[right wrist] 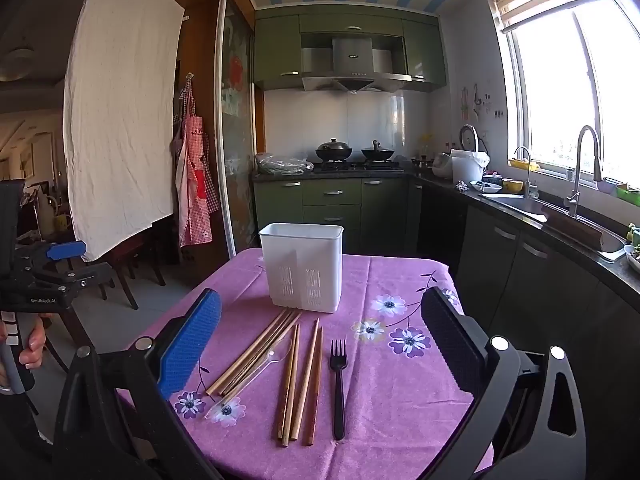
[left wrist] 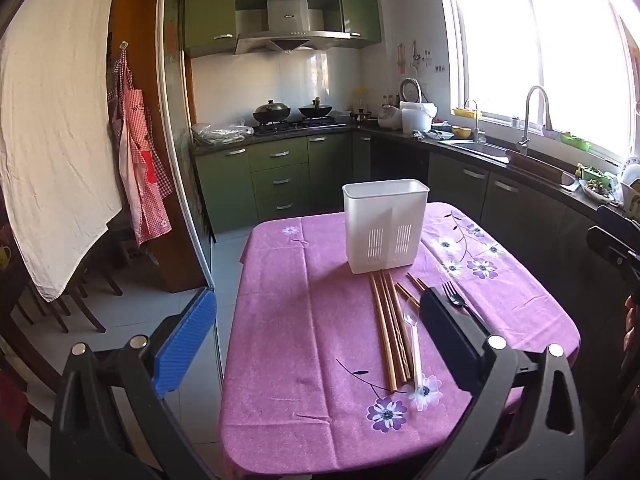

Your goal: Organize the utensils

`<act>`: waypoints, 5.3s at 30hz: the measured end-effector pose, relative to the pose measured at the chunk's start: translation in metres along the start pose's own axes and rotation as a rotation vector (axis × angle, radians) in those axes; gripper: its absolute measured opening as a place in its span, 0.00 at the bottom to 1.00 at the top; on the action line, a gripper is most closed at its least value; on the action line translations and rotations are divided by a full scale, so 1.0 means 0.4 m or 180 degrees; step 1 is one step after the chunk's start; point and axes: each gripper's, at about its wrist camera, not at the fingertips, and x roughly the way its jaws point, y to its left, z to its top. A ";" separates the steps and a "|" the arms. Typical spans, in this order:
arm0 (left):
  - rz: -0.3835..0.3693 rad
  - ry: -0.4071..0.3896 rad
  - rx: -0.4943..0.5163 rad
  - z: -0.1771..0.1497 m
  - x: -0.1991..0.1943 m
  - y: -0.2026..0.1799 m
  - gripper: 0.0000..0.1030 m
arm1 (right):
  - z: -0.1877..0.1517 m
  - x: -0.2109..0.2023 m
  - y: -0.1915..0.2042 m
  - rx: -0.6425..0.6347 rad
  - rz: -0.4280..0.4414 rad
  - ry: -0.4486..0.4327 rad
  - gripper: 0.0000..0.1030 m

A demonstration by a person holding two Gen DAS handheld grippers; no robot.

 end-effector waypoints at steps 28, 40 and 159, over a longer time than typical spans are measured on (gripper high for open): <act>0.0021 0.0011 0.0005 -0.007 -0.001 0.008 0.94 | 0.003 0.009 0.008 0.0001 0.0003 0.0016 0.96; 0.0015 0.0048 0.0027 -0.017 0.009 0.005 0.94 | -0.006 0.032 0.013 -0.0017 0.0005 0.0083 0.96; -0.1082 0.1493 0.0290 0.089 0.442 -0.221 0.08 | -0.208 0.717 -0.067 -0.0397 0.0229 0.3278 0.23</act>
